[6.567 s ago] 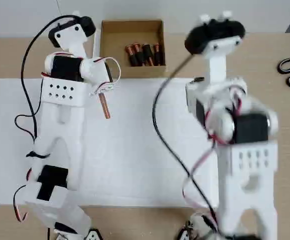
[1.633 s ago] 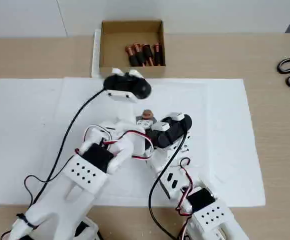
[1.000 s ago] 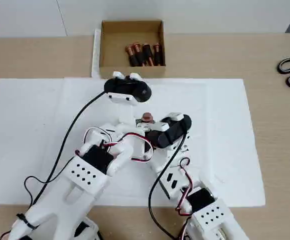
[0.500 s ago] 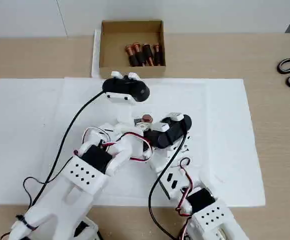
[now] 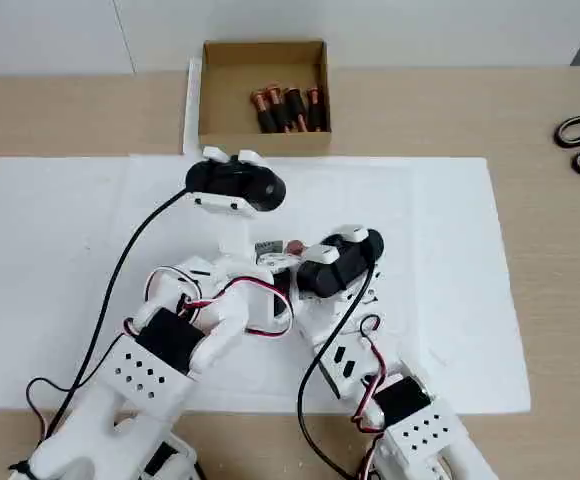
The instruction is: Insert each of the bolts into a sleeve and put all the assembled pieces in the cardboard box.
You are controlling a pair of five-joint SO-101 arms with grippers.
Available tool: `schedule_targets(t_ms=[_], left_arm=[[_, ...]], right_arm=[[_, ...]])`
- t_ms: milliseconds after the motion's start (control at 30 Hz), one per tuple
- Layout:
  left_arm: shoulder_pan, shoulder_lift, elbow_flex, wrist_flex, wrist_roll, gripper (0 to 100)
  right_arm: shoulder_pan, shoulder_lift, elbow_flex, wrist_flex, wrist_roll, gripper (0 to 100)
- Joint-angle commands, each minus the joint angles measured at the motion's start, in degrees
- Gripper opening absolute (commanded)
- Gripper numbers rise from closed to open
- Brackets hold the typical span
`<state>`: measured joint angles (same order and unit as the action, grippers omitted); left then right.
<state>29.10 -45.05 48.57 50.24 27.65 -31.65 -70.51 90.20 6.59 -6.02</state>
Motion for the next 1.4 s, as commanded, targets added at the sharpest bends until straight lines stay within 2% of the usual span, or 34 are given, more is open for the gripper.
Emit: schedule_targets(t_ms=[0, 133, 333, 500, 600, 767, 867, 1167, 1367], left_arm=[[0.1, -1.6, -0.8, 1.4, -0.4, 28], [-1.4, -1.6, -2.4, 4.0, -0.4, 33], [-11.8, -1.6, -10.7, 14.6, -1.2, 34], [-15.9, -1.6, -13.1, 19.9, -2.8, 34], [-19.3, -1.6, -15.0, 24.4, -2.8, 34], [-24.5, -1.1, -18.1, 34.5, -2.9, 34], [-26.8, -1.3, -18.8, 38.1, -2.9, 34], [-29.8, -1.5, -18.6, 44.1, -2.9, 34], [-30.1, -1.5, -18.5, 44.8, -2.7, 34]], right_arm=[[-0.2, -1.1, -0.9, -1.2, 0.5, 0.4], [-0.2, -1.1, -0.8, -1.1, 0.5, 0.4], [-0.2, -1.1, -0.4, -1.1, 0.5, 0.4], [-0.2, -1.1, -0.4, -1.2, 0.5, 0.4], [-0.2, -1.0, -1.8, 4.0, 0.6, 0.4], [3.3, 2.9, -18.9, 25.5, 0.6, 0.4], [6.1, 9.4, -30.8, 30.2, 0.7, 0.4], [7.8, 42.5, -65.3, 28.7, 4.1, 0.4], [8.4, 71.7, -89.1, 14.3, 4.0, 0.4]])
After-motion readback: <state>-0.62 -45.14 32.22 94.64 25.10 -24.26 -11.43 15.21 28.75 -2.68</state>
